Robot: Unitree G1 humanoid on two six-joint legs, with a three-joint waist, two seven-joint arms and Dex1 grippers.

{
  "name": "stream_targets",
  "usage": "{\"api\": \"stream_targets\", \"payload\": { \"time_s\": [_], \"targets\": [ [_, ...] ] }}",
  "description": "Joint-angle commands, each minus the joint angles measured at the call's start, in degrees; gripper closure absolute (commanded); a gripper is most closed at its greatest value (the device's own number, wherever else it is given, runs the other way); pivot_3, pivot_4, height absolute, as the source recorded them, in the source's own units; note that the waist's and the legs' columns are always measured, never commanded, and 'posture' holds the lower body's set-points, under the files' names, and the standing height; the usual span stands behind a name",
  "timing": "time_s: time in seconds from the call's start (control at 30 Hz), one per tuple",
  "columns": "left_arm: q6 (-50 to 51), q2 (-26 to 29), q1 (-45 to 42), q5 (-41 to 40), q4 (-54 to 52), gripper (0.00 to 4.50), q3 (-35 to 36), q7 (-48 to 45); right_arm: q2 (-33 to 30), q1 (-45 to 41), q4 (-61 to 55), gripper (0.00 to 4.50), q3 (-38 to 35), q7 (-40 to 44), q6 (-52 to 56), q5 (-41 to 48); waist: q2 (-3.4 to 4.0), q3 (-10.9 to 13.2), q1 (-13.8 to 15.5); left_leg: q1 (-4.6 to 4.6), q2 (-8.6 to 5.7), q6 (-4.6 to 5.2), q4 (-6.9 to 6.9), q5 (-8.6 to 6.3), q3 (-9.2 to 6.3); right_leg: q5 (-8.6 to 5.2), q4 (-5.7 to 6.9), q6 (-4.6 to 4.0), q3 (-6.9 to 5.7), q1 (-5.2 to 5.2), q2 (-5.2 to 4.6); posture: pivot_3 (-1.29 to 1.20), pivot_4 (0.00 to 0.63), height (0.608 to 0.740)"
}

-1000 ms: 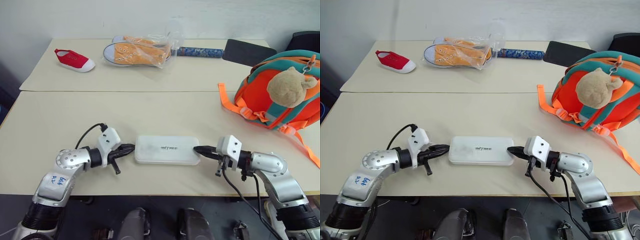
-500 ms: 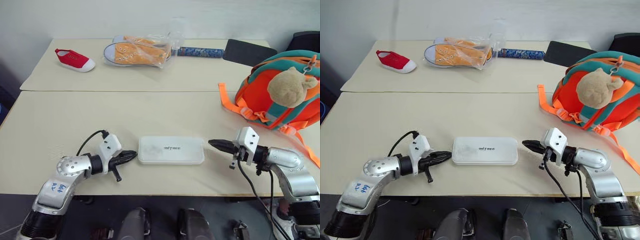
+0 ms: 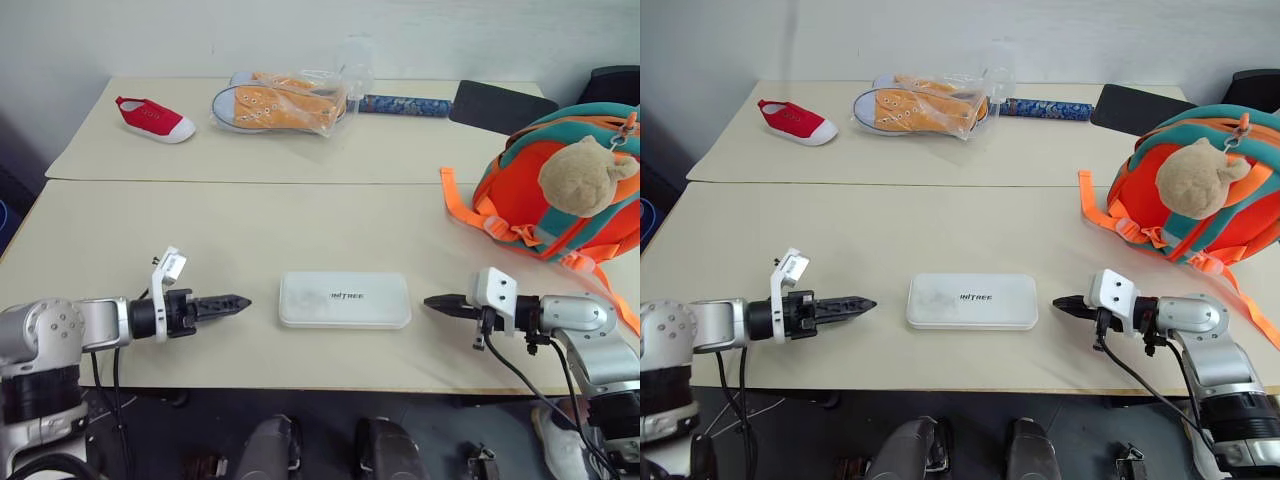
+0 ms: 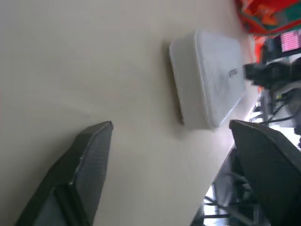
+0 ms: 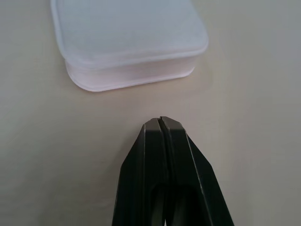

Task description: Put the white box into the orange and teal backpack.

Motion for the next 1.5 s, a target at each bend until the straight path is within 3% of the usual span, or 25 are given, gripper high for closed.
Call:
{"api": "stream_targets", "payload": {
  "time_s": [0.03,0.3,0.43,0.67,0.77,0.9,1.03,1.13,1.2,1.33,1.5],
  "targets": [
    [0.44,-2.4,-2.74,-2.51,6.06,0.02,-2.85,5.61,-0.11,-1.0,-0.51,4.5,0.26,0.62,-0.64,0.06,0.0,0.0,0.07,0.03,-0.01,0.0,0.02,0.0,0.0,0.0,-0.02,0.0,0.0,0.02,-0.01,0.0,0.15,0.74],
    [0.44,-9.65,-11.24,-7.35,13.73,0.02,-10.56,11.47,3.04,-1.68,-2.53,4.5,2.18,0.62,-0.7,0.49,-0.02,-0.03,1.41,0.12,-0.08,0.0,0.18,0.01,-0.09,0.0,-0.05,0.0,0.01,0.18,-0.05,0.0,0.15,0.74],
    [0.44,-8.79,-14.28,-13.47,17.53,0.02,-17.55,13.3,4.45,-2.4,-2.47,4.5,3.36,0.3,-1.05,0.14,-0.02,-0.04,1.33,0.09,-0.11,0.0,0.22,0.0,-0.09,0.01,-0.02,0.01,0.02,0.2,-0.03,0.0,0.15,0.74],
    [0.44,-12.53,-16.32,-18.95,19.59,0.02,-16.64,17.86,6.18,-2.69,-2.26,4.5,4.03,-0.88,-1.99,-0.38,-0.02,-0.03,1.28,0.08,-0.09,-0.01,0.29,0.0,-0.14,0.01,-0.05,0.01,0.0,0.25,-0.01,0.0,0.15,0.74],
    [0.44,-12.97,-15.86,-21.36,18.34,0.64,-16.49,19.1,6.23,-2.06,-2.45,4.5,3.94,-0.82,-2.32,-0.37,-0.03,-0.03,1.13,0.08,-0.09,-0.01,0.29,0.0,-0.14,0.01,-0.05,0.01,0.0,0.25,0.0,0.0,0.15,0.74],
    [0.44,-11.78,-14.31,-24.19,14.99,1.86,-15.8,19.54,5.85,0.49,-1.99,4.5,2.37,-1.58,-2.87,0.15,-0.03,-0.03,1.04,0.06,-0.06,-0.01,0.28,0.0,-0.14,0.01,-0.04,0.01,0.0,0.24,0.04,0.0,0.15,0.74],
    [-1.28,-13.02,-11.43,-25.05,8.64,3.07,-9.47,18.95,4.59,5.67,-3.0,4.5,-3.39,-2.25,-0.38,5.06,-0.04,-0.03,1.2,0.05,-0.06,-0.01,0.29,0.0,-0.16,0.01,-0.07,0.01,-0.01,0.26,0.02,0.0,0.15,0.74],
    [-9.68,-12.66,-6.93,-21.81,-2.28,3.22,-8.57,13.32,3.5,11.89,-5.57,3.94,-9.9,-1.17,2.22,11.25,-0.03,-0.03,1.22,0.01,-0.06,-0.01,0.28,0.0,-0.17,0.01,-0.11,0.01,-0.02,0.26,0.02,0.0,0.15,0.74],
    [-13.0,-11.51,-4.49,-20.51,-7.28,3.22,-9.08,9.08,3.16,15.96,-7.01,3.27,-14.22,-2.25,3.38,13.36,-0.03,-0.03,1.23,0.01,-0.06,-0.02,0.23,-0.01,-0.17,0.01,-0.17,0.01,-0.03,0.28,0.03,0.0,0.15,0.74],
    [-32.76,-6.74,2.36,-7.84,-18.13,3.22,-15.13,-9.6,4.94,22.06,-7.69,1.95,-24.34,-8.86,5.31,16.67,-0.02,-0.03,1.28,0.05,-0.06,-0.22,0.16,-0.12,-0.08,0.01,-0.28,0.01,0.02,0.26,0.03,0.0,0.15,0.74],
    [-46.19,-7.27,3.87,0.96,-17.36,3.22,-18.43,-17.06,7.43,23.78,-4.97,0.24,-31.68,-15.79,3.56,16.71,-0.02,-0.03,1.32,0.09,-0.04,-0.39,-0.09,-0.21,0.14,0.01,-0.34,0.0,0.19,0.06,0.03,0.0,0.15,0.74]
  ]
}}
